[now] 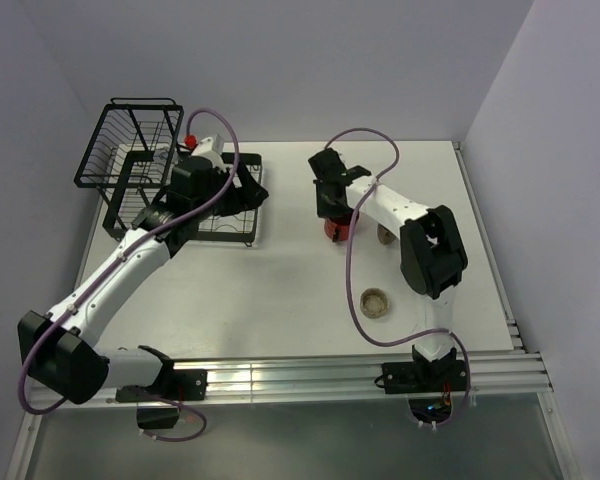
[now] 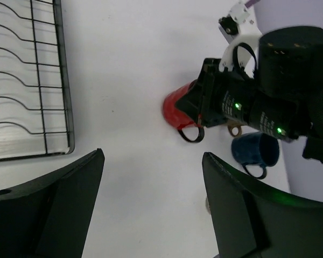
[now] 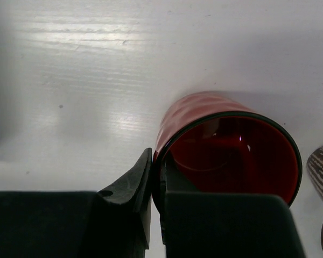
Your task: Load the cups into the dish rack
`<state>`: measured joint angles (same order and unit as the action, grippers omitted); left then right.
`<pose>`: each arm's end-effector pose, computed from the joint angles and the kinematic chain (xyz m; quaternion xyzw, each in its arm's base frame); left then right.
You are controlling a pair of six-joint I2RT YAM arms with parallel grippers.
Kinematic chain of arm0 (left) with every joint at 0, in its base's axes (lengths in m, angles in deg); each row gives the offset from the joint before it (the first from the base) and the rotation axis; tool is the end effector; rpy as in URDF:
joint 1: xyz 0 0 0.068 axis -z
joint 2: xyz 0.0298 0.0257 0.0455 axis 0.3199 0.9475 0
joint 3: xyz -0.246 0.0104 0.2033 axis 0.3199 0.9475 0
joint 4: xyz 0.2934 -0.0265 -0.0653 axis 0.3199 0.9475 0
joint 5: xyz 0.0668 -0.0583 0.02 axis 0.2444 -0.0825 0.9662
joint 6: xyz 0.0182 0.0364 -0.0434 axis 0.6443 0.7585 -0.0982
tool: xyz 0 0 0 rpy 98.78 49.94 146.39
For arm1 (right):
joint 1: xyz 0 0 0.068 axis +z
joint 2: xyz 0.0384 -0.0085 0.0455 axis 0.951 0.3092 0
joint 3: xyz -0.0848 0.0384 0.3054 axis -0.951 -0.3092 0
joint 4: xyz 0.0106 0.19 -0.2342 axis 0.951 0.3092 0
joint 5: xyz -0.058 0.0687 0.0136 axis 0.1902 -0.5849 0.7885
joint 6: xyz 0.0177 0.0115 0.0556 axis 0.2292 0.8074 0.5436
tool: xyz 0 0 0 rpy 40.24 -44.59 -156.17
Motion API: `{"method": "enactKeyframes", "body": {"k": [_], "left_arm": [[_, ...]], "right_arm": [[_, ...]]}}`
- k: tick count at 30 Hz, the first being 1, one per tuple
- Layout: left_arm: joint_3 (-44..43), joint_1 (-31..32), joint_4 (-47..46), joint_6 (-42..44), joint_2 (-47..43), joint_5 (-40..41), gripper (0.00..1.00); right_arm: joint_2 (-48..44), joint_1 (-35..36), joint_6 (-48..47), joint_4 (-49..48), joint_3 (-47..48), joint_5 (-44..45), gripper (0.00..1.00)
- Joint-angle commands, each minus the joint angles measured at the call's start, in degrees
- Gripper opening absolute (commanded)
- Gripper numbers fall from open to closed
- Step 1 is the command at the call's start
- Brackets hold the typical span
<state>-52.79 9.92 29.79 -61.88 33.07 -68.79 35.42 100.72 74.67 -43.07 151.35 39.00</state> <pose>0.2903 -0.1592 0.3983 -0.0493 0.8420 -0.2943 0.4495 0.4374 0.2303 0.2416 -0.0355 0.9587 0.0283 0.2808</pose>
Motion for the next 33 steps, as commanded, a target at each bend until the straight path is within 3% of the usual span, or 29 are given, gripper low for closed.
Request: {"method": "enactKeyframes", "body": {"k": [1, 5, 13, 16, 18, 20, 23, 33], "left_arm": [[2.6, -4.7, -9.5, -4.0, 1.6, -10.8, 0.81], [9.0, -12.6, -25.2, -14.1, 4.3, -29.5, 0.83], [8.4, -13.9, -43.4, -22.8, 12.9, -38.0, 0.86], [8.2, -13.9, -50.8, -27.4, 16.0, -41.4, 0.89], [8.9, -13.8, -55.4, -31.1, 17.6, -42.8, 0.99], [9.4, -13.8, -61.6, -34.8, 18.8, -43.7, 0.99], [9.3, -13.5, -65.1, -37.4, 21.1, -45.5, 0.99], [8.9, -12.4, -64.3, -35.4, 21.3, -47.2, 0.99]], "right_arm": [[-9.4, 0.1, 0.7, -0.8, 4.3, -3.9, 0.00], [-16.2, 0.0, 2.7, -6.0, 0.6, -13.3, 0.00], [-25.3, -1.7, 12.9, -26.0, -10.8, -35.4, 0.00], [-26.5, -2.4, 18.0, -34.0, -14.2, -39.8, 0.00], [-27.1, -3.1, 21.7, -37.8, -15.4, -43.3, 0.00], [-27.5, -3.8, 24.0, -42.8, -17.3, -45.1, 0.00], [-28.4, -4.6, 27.8, -48.3, -19.8, -45.8, 0.00], [-29.0, -8.3, 39.1, -62.5, -25.2, -50.0, 0.00]]}}
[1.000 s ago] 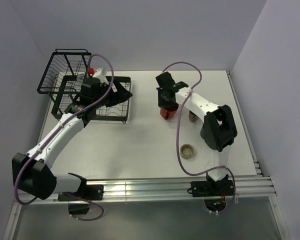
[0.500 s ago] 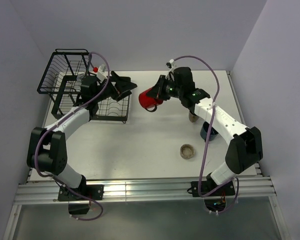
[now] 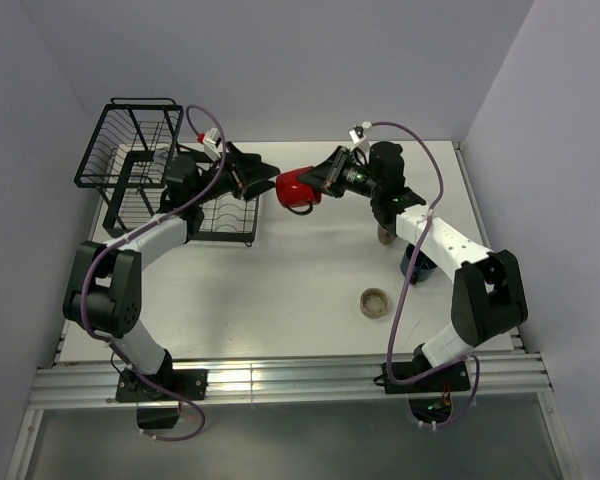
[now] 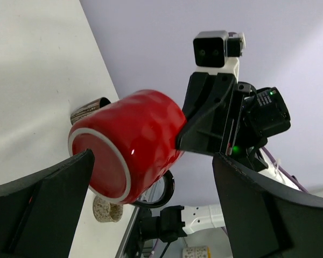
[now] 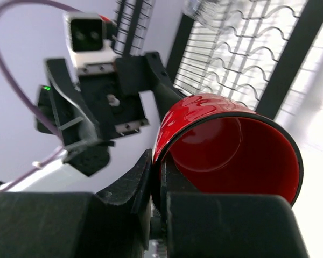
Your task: Load the cups into the dish rack
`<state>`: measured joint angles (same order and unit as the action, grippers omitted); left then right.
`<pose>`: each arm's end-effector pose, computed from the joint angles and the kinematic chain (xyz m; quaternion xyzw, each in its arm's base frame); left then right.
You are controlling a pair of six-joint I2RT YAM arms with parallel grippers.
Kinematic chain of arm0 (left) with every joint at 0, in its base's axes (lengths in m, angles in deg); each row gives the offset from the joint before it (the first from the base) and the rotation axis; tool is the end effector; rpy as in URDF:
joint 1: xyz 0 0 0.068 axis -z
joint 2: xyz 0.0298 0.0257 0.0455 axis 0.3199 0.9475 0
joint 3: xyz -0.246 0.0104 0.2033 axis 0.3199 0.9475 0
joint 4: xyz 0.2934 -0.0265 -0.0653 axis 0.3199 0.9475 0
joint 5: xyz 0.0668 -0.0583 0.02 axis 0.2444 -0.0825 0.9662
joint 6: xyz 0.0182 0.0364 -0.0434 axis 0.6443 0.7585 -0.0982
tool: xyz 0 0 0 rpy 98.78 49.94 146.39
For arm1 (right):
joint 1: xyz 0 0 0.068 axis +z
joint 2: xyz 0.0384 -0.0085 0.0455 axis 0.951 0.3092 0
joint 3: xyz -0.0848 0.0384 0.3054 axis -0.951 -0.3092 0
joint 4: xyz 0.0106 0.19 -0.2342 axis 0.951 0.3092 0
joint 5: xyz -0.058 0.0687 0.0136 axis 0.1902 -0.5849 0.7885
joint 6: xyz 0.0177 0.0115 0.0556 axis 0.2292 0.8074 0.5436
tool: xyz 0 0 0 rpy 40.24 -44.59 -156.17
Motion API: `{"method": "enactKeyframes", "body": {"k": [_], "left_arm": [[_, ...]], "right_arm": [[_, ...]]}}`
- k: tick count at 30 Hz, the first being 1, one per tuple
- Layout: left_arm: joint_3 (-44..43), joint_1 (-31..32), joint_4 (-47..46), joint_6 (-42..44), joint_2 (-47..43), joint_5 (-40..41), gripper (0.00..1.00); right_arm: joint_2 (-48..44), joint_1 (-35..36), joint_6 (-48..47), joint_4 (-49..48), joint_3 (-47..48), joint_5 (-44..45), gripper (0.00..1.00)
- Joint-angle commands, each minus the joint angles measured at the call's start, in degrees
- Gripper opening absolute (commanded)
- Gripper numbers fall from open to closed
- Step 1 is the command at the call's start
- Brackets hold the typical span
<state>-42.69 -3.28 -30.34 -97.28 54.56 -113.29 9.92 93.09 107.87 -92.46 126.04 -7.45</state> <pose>0.3964 -0.1414 0.3075 -0.0471 0.6901 -0.6545 0.3052 0.3709 0.1702 0.3511 0.0214 0.7523 0.5610 0.3448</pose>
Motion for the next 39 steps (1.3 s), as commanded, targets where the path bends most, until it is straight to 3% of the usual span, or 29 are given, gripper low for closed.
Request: {"method": "enactKeyframes", "body": {"k": [1, 9, 21, 39], "left_arm": [[-1.4, 1.4, -4.1, 0.3, 0.0, -2.9, 0.99], [-5.7, 3.3, 5.7, 6.8, 0.8, -1.7, 0.99], [-6.1, 3.7, 3.9, 5.1, 2.7, -3.0, 0.99], [-7.4, 3.7, 10.1, 10.2, 5.1, -1.4, 0.99]], "right_arm": [[-3.2, -1.1, 6.8, -15.6, -0.3, -4.2, 0.00], [0.5, -1.9, 17.2, -28.9, -1.7, -7.5, 0.00], [2.7, -2.5, 26.9, -42.9, -3.6, -8.8, 0.00], [0.5, -3.2, 26.7, -43.4, -5.0, -9.8, 0.00]]}}
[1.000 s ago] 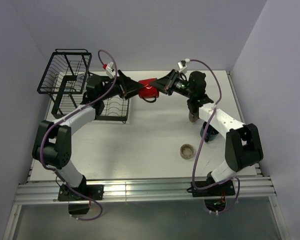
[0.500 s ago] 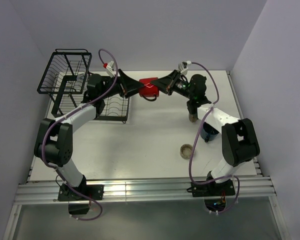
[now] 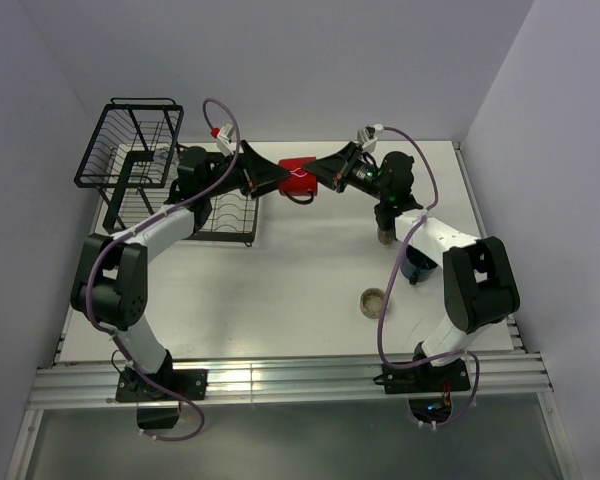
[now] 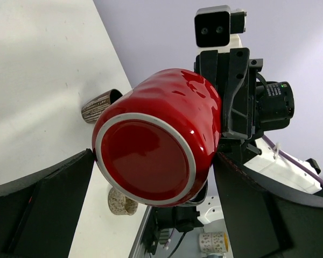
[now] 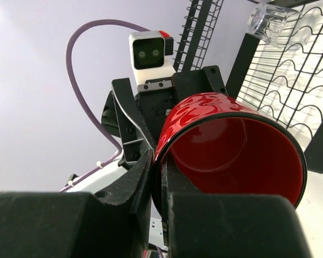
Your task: Load the cups into the dish rack
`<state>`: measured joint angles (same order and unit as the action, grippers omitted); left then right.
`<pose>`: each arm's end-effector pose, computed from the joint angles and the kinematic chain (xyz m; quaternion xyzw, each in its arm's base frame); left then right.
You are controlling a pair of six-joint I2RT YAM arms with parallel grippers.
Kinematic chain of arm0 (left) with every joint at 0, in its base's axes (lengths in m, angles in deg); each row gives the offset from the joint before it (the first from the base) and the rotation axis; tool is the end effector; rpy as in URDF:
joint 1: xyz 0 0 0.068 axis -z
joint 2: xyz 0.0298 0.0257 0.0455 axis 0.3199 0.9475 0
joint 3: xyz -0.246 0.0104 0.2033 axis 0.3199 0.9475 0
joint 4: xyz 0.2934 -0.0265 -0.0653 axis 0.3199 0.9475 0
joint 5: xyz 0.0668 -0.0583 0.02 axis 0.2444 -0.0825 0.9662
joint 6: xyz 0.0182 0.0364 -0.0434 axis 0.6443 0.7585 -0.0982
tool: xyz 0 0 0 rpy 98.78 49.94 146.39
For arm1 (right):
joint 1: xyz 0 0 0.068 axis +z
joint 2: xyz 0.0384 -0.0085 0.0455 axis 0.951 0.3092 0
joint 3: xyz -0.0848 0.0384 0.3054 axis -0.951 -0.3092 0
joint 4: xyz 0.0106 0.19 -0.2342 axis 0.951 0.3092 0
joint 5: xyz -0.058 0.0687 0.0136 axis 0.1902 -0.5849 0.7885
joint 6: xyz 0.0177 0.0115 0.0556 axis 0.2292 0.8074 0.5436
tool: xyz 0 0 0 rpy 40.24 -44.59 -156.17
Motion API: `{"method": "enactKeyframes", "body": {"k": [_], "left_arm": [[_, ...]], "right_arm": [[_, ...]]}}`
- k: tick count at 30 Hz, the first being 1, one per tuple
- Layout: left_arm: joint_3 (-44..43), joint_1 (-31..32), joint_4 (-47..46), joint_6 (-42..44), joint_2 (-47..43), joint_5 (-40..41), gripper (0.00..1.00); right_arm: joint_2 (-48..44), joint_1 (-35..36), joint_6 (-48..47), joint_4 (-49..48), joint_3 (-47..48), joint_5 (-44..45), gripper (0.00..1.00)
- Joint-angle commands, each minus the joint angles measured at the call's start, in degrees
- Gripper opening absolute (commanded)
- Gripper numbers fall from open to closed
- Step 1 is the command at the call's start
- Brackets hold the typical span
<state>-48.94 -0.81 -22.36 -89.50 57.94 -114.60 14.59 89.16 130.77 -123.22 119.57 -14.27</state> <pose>0.4121 -0.1663 0.3096 0.0002 0.7137 -0.6339 0.2980 0.3858 0.1499 0.3329 0.0620 0.6559 0.6828 0.3158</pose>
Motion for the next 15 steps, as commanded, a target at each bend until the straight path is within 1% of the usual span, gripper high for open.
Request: {"method": "enactKeyframes", "body": {"k": [1, 5, 8, 9, 12, 15], "left_arm": [[-1.3, 1.2, 2.2, 2.6, 1.8, 0.0, 0.99], [-1.2, 1.2, 0.8, 1.6, 2.4, -0.7, 0.99], [-0.4, 1.3, -4.5, -2.1, 3.1, -3.0, 0.99], [0.4, 1.4, -8.5, -4.9, 3.1, -3.6, 0.99], [1.4, 1.7, -14.0, -8.8, 3.7, -4.9, 0.99], [1.1, 2.1, -14.4, -9.1, 3.9, -5.0, 0.99]], "right_arm": [[-4.2, 0.7, 3.8, -12.8, 1.4, -3.1, 0.00], [-4.3, 0.7, 3.7, -13.1, 1.1, -3.1, 0.00], [-4.0, 0.8, 4.6, -15.3, 0.7, -3.2, 0.00], [-3.9, 0.7, 5.0, -17.7, 0.4, -3.2, 0.00], [-3.3, 0.7, 7.0, -21.4, 0.3, -3.2, 0.00], [-2.6, 0.7, 8.5, -23.7, 0.4, -3.3, 0.00]]}}
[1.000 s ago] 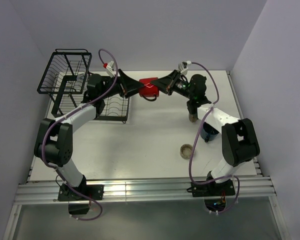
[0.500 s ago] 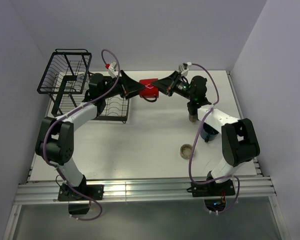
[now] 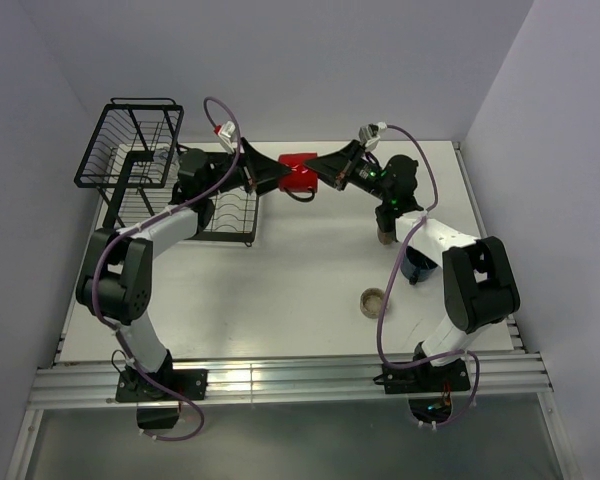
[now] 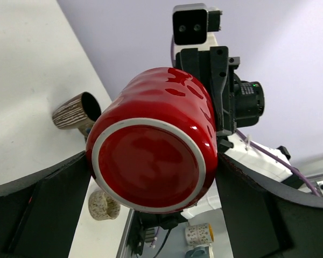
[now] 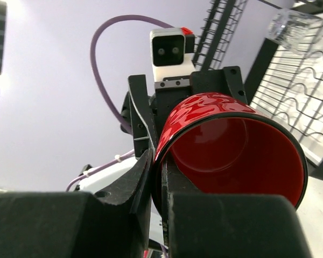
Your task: Load the cups into the dish rack
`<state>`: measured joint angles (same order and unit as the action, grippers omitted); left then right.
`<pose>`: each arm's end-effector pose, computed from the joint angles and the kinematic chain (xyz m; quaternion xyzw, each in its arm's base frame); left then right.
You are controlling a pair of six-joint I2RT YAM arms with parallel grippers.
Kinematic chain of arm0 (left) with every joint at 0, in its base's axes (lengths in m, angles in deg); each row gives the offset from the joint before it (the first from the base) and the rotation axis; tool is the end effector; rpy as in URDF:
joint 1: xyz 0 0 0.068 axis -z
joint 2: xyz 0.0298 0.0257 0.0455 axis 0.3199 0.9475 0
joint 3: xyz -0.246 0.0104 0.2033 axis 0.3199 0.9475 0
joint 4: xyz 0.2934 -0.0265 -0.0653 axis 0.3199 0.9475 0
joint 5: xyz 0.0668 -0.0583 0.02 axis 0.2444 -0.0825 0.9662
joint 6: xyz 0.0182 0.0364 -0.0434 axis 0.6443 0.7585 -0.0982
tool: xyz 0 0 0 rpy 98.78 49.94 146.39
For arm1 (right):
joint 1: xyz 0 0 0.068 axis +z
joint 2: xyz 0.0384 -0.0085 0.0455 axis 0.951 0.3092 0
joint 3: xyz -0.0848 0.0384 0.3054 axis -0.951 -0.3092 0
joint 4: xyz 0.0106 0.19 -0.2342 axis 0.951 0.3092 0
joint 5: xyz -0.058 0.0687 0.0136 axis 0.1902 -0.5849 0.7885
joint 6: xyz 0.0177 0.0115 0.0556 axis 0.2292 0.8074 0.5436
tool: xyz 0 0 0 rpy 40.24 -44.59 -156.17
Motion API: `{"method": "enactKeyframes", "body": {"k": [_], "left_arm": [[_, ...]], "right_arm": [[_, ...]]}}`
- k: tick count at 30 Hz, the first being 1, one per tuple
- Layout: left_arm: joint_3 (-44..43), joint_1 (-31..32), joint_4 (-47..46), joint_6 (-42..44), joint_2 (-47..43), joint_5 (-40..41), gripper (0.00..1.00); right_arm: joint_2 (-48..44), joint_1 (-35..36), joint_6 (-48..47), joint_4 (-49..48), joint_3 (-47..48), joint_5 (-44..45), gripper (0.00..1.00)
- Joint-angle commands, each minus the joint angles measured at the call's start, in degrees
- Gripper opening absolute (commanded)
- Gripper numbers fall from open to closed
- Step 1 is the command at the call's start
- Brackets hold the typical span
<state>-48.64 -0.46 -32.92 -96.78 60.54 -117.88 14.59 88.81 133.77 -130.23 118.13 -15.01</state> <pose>0.4160 -0.1721 0.3071 0.0141 0.6826 -0.6747 0.2805 0.3813 0.1463 0.3361 0.0483 0.6307 0.7031 0.3249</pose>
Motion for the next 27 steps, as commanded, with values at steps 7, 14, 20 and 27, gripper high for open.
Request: {"method": "enactKeyframes", "body": {"k": [7, 14, 20, 27], "left_arm": [[0.0, 2.6, -3.7, -1.4, 2.0, -1.5, 0.99], [0.0, 3.6, -5.2, -3.6, 1.7, -1.9, 0.99], [-0.4, 4.1, -4.5, -3.5, 1.3, -1.8, 0.97], [-0.8, 4.6, -6.7, -5.5, 2.5, -2.5, 0.64]], "right_arm": [[-1.8, 1.1, 8.4, -19.9, 1.8, -3.3, 0.00], [-1.6, 1.1, 7.6, -20.8, 1.6, -3.9, 0.00], [-1.7, 1.1, 6.9, -20.8, 1.2, -4.0, 0.00], [-1.1, 1.2, 6.3, -20.6, 0.8, -4.6, 0.00]]}}
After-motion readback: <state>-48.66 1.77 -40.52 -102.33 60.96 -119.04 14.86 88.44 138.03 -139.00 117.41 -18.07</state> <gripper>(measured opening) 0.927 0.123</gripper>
